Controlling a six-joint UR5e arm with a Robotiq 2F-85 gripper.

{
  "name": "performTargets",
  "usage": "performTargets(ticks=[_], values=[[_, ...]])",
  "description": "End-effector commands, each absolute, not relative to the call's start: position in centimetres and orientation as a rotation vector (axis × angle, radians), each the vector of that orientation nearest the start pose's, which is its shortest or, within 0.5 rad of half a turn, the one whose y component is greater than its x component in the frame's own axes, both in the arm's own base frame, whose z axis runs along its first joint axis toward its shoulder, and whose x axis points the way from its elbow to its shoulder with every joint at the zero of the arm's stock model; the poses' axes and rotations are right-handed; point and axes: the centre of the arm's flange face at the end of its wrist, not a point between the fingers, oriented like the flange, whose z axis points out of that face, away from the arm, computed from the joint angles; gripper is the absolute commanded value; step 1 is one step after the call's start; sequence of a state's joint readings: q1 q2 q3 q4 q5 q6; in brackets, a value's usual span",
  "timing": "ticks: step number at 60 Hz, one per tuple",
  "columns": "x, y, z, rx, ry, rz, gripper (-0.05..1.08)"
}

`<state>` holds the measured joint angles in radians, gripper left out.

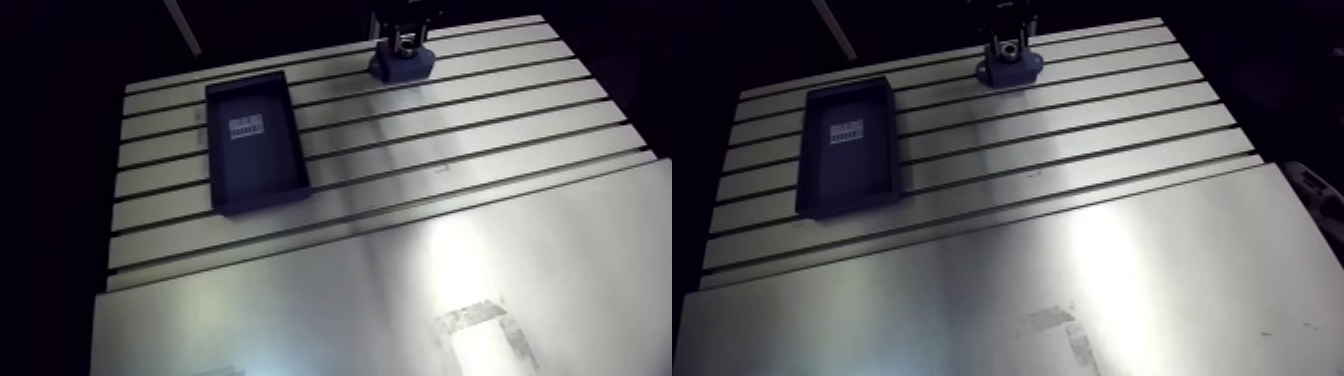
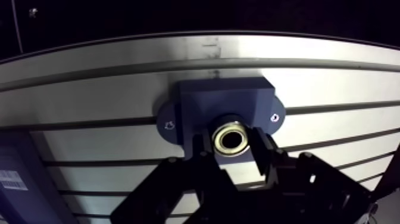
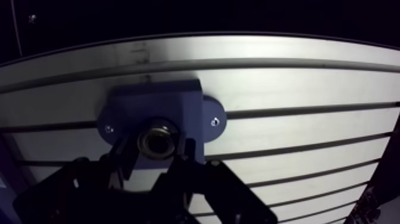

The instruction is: Pick up the bearing and press it into the housing until flush.

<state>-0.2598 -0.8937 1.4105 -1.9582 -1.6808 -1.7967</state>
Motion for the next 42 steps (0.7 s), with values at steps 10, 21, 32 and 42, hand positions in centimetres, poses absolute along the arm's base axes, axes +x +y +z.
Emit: performTargets(ticks=[10, 21, 32, 42], values=[[-70.15, 6.07, 18.87, 0.041, 2.987, 0.114, 0.63], [-70.17, 6.08, 18.78, 0.041, 2.987, 0.115, 0.63], [-70.04, 6.03, 18.59, 0.041, 2.983, 0.111, 0.63], [-69.91, 5.88, 18.48, 0.038, 2.98, 0.107, 0.63]])
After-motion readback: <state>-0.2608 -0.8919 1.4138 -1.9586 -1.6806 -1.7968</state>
